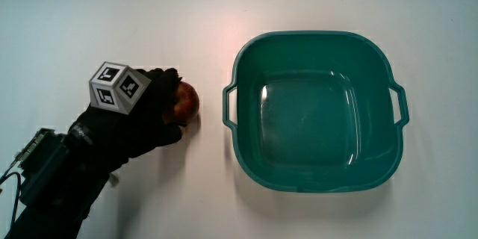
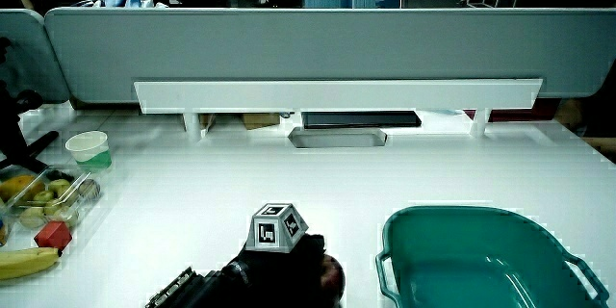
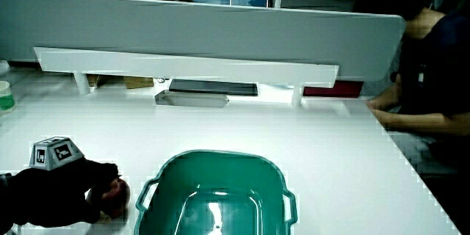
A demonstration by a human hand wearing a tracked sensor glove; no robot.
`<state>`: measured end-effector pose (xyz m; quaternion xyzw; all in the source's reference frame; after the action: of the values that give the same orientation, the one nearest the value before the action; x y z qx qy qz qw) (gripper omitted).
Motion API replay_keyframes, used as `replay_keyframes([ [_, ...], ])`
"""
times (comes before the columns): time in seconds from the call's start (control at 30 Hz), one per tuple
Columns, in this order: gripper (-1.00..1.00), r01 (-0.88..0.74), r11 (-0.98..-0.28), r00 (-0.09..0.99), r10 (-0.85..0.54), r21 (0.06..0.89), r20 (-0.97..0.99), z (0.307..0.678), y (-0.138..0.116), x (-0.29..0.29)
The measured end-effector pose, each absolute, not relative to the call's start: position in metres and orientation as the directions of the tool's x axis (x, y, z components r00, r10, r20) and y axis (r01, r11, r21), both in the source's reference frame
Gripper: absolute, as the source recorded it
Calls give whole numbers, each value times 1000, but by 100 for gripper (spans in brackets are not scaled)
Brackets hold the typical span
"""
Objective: Place apple on desk
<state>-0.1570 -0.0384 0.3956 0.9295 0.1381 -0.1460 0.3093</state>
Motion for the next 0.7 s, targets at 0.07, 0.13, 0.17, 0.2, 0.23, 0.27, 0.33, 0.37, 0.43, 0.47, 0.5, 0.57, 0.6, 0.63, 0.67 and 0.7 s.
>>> replay_keyframes([
  [0.07,0,344,-771,918,158,535,-363,396,-38,-159],
  [0.13,0,343,-770,917,151,538,-368,398,-37,-160],
  [0.17,0,338,-769,919,145,543,-367,397,-37,-160],
  [0.2,0,345,-771,915,150,535,-374,399,-37,-161],
  [0.23,-4,344,-772,914,146,535,-378,400,-36,-162],
  [0.27,-9,338,-771,915,135,539,-380,402,-37,-164],
  [0.33,-17,333,-766,916,126,549,-381,401,-37,-165],
  [0.37,-22,328,-767,918,121,552,-378,401,-36,-165],
  [0.43,-30,312,-768,924,107,560,-368,400,-36,-166],
  [0.47,-35,316,-768,922,109,557,-372,402,-36,-167],
  [0.5,-39,311,-765,924,105,563,-367,401,-36,-167],
  [0.57,-48,302,-760,928,95,576,-361,401,-36,-167],
  [0.6,-52,302,-756,926,88,581,-368,403,-36,-168],
  [0.63,-57,303,-755,926,91,581,-365,401,-36,-168],
  [0.67,-61,300,-754,929,91,584,-360,403,-35,-169],
  [0.7,-65,285,-747,933,72,601,-353,401,-34,-168],
])
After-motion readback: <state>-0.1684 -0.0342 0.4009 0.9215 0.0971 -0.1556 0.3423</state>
